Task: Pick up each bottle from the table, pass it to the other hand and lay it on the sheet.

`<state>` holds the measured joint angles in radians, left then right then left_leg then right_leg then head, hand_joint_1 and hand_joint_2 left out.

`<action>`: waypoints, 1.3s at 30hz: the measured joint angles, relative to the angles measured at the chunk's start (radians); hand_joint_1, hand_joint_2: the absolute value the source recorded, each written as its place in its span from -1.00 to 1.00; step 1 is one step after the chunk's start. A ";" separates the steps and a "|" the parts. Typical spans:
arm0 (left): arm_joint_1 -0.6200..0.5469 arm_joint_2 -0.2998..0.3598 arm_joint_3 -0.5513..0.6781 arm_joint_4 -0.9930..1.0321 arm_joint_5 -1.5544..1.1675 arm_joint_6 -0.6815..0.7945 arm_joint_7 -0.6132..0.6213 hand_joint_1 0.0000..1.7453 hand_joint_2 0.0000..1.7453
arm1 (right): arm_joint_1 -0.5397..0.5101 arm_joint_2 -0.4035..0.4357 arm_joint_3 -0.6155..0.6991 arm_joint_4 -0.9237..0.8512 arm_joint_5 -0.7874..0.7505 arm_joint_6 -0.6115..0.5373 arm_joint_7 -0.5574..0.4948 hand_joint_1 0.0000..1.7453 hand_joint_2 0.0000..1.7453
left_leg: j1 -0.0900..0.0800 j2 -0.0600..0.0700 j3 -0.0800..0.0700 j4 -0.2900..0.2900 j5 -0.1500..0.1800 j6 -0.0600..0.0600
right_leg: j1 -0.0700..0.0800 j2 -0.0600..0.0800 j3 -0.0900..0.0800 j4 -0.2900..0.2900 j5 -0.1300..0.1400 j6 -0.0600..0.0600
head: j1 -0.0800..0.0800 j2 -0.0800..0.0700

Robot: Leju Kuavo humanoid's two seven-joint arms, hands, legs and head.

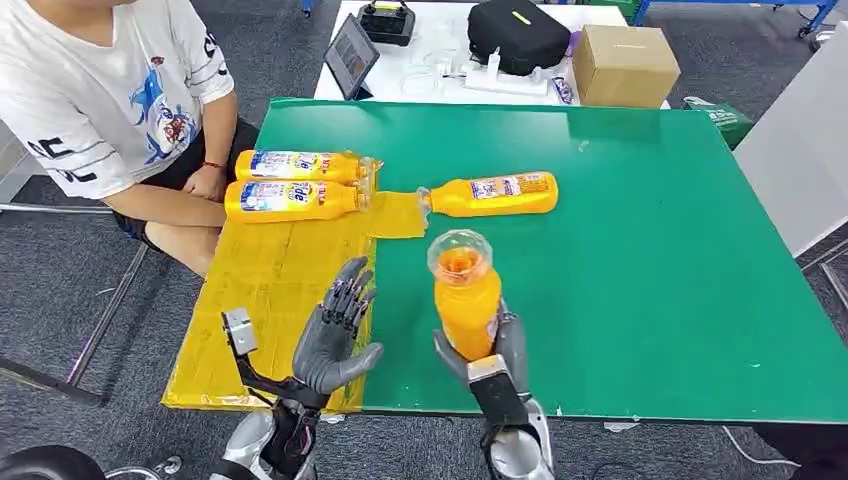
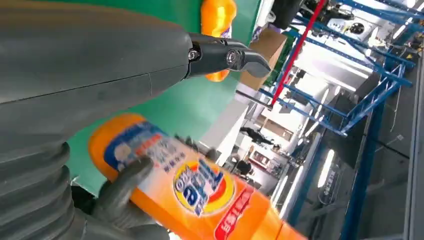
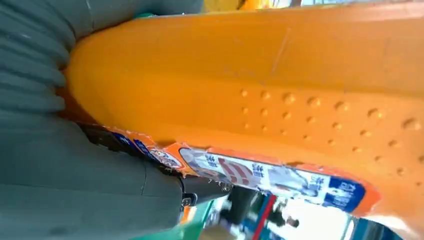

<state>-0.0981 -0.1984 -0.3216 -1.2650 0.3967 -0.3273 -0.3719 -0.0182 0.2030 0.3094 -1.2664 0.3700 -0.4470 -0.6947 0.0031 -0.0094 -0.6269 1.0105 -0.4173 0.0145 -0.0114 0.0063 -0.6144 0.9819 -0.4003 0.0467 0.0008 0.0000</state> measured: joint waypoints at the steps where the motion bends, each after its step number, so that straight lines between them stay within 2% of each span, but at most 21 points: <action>1: 0.000 0.000 -0.002 0.000 0.003 -0.006 0.002 -1.00 1.00 | -0.009 0.007 0.005 0.018 0.003 0.012 0.000 1.00 1.00 | 0.000 0.000 0.000 0.000 0.000 0.000 | 0.000 0.000 0.000 0.000 0.000 0.000 | 0.000 0.000; 11: -0.013 0.003 -0.018 0.016 0.023 -0.022 0.016 -1.00 1.00 | -0.079 0.049 0.044 0.148 0.022 0.039 0.011 1.00 1.00 | 0.000 0.000 0.000 0.000 0.000 0.000 | 0.000 0.000 0.000 0.000 0.000 0.000 | 0.000 0.000; 18: -0.028 0.004 -0.029 0.048 0.061 -0.055 0.032 -1.00 1.00 | -0.140 0.076 0.097 0.267 0.090 0.027 0.051 1.00 1.00 | 0.000 0.000 0.000 0.000 0.000 0.000 | 0.000 0.000 0.000 0.000 0.000 0.000 | -0.001 0.000; 29: -0.037 0.014 -0.023 0.088 0.047 -0.036 0.019 -1.00 1.00 | -0.194 0.094 0.143 0.397 0.118 0.015 0.063 1.00 1.00 | 0.000 0.000 0.000 0.000 0.000 0.000 | 0.000 0.000 0.000 0.000 0.000 0.000 | 0.000 0.000; 39: -0.046 0.017 -0.015 0.126 -0.045 0.045 0.011 -1.00 1.00 | -0.247 0.105 0.190 0.500 0.168 0.022 0.129 1.00 1.00 | 0.000 0.000 0.000 0.000 0.000 0.000 | 0.000 0.000 -0.001 0.000 0.000 0.000 | 0.000 0.000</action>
<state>-0.1446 -0.1812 -0.3365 -1.1395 0.3517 -0.2827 -0.3605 -0.2655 0.3079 0.4994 -0.7663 0.5379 -0.4250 -0.5653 0.0034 -0.0092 -0.6268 1.0105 -0.4170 0.0142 -0.0113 0.0064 -0.6150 0.9821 -0.4002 0.0466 0.0008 0.0000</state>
